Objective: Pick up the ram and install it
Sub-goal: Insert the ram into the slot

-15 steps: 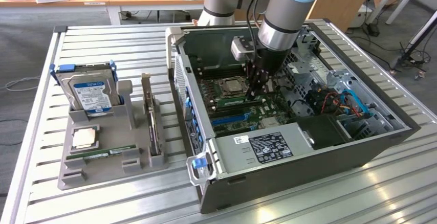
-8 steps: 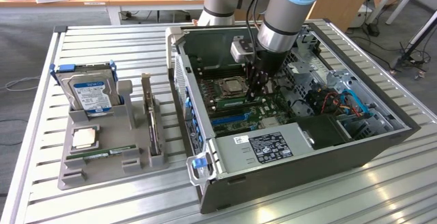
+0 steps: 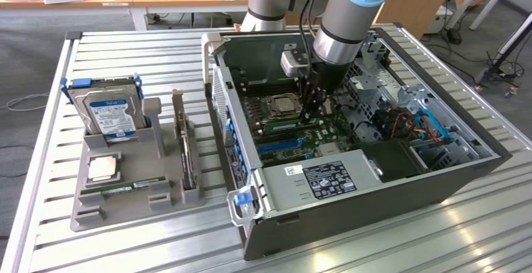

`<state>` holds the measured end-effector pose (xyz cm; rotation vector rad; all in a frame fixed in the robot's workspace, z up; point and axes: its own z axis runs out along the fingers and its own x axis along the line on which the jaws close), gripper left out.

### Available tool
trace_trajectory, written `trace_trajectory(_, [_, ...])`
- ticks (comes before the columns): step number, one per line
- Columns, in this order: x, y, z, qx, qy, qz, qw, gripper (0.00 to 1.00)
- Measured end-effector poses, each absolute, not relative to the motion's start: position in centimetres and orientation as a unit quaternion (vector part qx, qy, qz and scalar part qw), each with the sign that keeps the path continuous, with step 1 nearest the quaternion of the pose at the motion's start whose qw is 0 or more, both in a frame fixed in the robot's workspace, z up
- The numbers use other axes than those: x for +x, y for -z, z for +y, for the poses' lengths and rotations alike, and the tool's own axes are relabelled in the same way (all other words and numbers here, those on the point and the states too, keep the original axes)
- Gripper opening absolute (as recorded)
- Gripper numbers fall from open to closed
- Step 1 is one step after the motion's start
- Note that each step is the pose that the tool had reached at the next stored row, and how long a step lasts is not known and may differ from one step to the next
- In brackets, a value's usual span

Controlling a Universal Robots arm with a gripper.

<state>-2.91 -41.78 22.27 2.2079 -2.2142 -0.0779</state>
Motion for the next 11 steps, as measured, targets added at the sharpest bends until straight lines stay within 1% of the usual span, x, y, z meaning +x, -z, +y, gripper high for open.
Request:
trace_trajectory(7, [-2.91, -22.27, -41.78, 0.706, 0.025, -0.708, 0.007, 0.12])
trace_trajectory(8, [-2.91, -22.27, -41.78, 0.706, 0.025, -0.708, 0.007, 0.13])
trace_trajectory(9, [-2.91, -22.27, -41.78, 0.706, 0.025, -0.708, 0.007, 0.18])
trace_trajectory(11, [-2.91, -22.27, -41.78, 0.706, 0.025, -0.708, 0.007, 0.18])
